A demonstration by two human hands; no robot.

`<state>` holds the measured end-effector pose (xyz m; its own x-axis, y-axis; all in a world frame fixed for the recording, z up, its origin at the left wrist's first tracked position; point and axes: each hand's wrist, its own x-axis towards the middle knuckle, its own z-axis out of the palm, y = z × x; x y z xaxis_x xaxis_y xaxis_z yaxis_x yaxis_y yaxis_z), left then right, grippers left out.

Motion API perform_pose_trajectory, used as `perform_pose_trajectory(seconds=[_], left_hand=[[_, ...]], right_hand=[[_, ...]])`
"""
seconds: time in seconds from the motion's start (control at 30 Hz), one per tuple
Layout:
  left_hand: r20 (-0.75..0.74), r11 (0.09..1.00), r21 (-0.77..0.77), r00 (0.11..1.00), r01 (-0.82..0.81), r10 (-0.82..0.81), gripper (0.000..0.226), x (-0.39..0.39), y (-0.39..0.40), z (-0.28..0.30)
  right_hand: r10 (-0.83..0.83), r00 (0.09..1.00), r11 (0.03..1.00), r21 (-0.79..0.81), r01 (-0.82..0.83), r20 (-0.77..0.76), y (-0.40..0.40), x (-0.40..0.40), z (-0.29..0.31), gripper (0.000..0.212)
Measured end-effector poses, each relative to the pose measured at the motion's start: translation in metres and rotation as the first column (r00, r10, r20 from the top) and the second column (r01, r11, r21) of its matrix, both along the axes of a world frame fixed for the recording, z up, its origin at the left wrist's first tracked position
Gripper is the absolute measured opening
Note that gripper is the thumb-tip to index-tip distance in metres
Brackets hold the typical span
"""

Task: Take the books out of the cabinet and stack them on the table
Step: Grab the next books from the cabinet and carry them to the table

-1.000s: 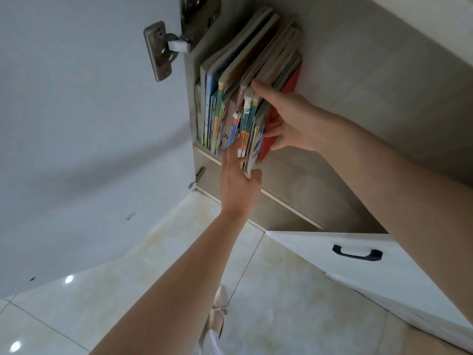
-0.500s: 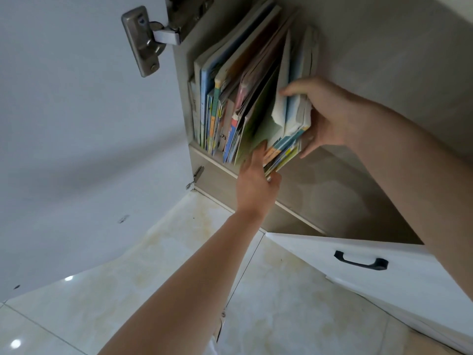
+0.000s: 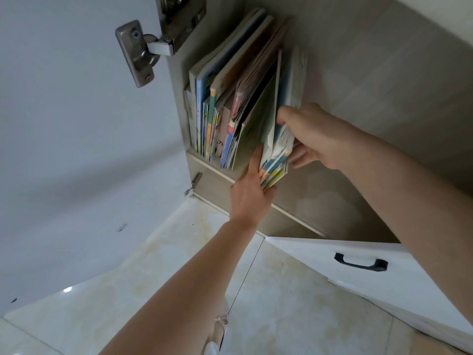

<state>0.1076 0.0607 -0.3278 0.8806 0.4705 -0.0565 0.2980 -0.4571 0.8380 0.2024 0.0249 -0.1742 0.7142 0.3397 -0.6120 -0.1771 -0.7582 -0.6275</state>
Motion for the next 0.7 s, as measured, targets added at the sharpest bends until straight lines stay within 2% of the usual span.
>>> perform_pose_trajectory(seconds=[0.1,0.17,0.27,0.5,0.63,0.7], left_hand=[[0.053,0.998,0.046,0.998,-0.042,0.039,0.065,-0.029,0.003,-0.003],[0.090,0.997,0.047,0.994,-0.063,0.059,0.057,-0.044,0.007,-0.006],[0.089,0.993,-0.078,0.992,-0.085,0.092,0.050,-0.053,0.012,-0.010],[0.054,0.986,-0.167,0.999,0.017,-0.008,0.072,-0.046,0.015,-0.005],[0.095,0.992,-0.073,0.989,-0.103,0.110,0.044,-0.042,0.012,-0.005],[0.078,0.986,-0.075,0.985,-0.150,0.156,0.030,-0.041,0.015,-0.007]], right_hand=[[0.007,0.992,0.998,0.060,0.001,-0.128,-0.007,-0.022,0.004,0.016],[-0.017,0.988,0.996,0.080,0.030,-0.154,-0.008,-0.038,0.002,0.014],[-0.117,0.985,0.987,0.095,0.129,-0.131,-0.003,-0.052,-0.008,0.012],[-0.177,0.973,0.968,0.151,0.200,-0.152,-0.004,-0.052,-0.013,0.018],[-0.121,0.984,0.977,0.159,0.142,-0.132,-0.008,-0.054,-0.019,0.018],[-0.113,0.983,0.974,0.178,0.139,-0.147,-0.016,-0.051,-0.022,0.026]])
